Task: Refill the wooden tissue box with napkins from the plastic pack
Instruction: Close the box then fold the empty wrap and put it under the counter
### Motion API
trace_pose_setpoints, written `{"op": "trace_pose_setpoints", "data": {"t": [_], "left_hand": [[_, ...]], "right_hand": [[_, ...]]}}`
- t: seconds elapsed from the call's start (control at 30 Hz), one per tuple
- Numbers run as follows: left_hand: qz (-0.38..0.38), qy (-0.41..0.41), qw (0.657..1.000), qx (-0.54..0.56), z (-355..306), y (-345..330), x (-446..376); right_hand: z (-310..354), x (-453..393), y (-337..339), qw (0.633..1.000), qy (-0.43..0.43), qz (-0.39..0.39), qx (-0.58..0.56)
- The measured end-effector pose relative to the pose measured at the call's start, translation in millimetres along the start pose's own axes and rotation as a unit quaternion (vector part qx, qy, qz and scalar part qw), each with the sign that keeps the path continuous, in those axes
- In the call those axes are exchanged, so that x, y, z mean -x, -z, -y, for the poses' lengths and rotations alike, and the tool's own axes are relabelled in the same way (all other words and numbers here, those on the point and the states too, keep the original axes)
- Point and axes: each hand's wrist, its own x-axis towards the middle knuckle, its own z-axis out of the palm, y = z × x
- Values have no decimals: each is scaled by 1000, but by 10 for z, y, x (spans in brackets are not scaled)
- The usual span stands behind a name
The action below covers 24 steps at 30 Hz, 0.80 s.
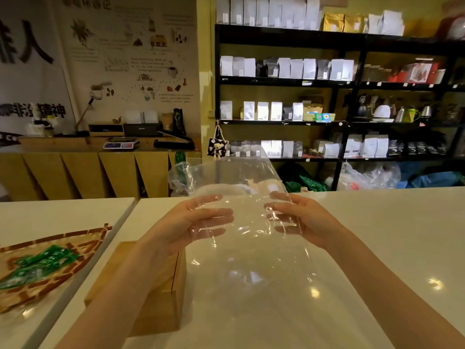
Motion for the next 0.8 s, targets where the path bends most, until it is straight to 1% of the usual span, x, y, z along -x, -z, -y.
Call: {"op": "trace_pose_setpoints", "data": {"t": [0.1, 0.23, 0.33, 0.4, 0.43, 0.57, 0.67, 0.8], "left_hand": [[-2, -6, 1000, -16, 27, -5, 8], [-50, -36, 998, -27, 90, -25, -7], [-74, -59, 995, -20, 119, -23, -29], [-74, -67, 995, -15, 125, -14, -34], [-73, -70, 995, -11, 122, -7, -31], [-82, -78, 994, -8, 94, 55, -22], [-85, -70, 994, -24, 85, 112, -27], [-74, -50, 994, -61, 48, 168, -8]], "right_hand": [[-52, -34, -45, 999, 0, -31, -21], [-117, -62, -90, 996, 9, -81, -38], [-133, -75, -113, 994, 13, -96, -40], [-124, -83, -114, 996, 12, -83, -35], [-114, -82, -109, 997, 9, -65, -30], [-95, -66, -60, 999, -29, 39, -2], [-97, -45, -34, 997, -27, 56, 42], [-72, -32, -11, 997, -11, 69, 34]]}}
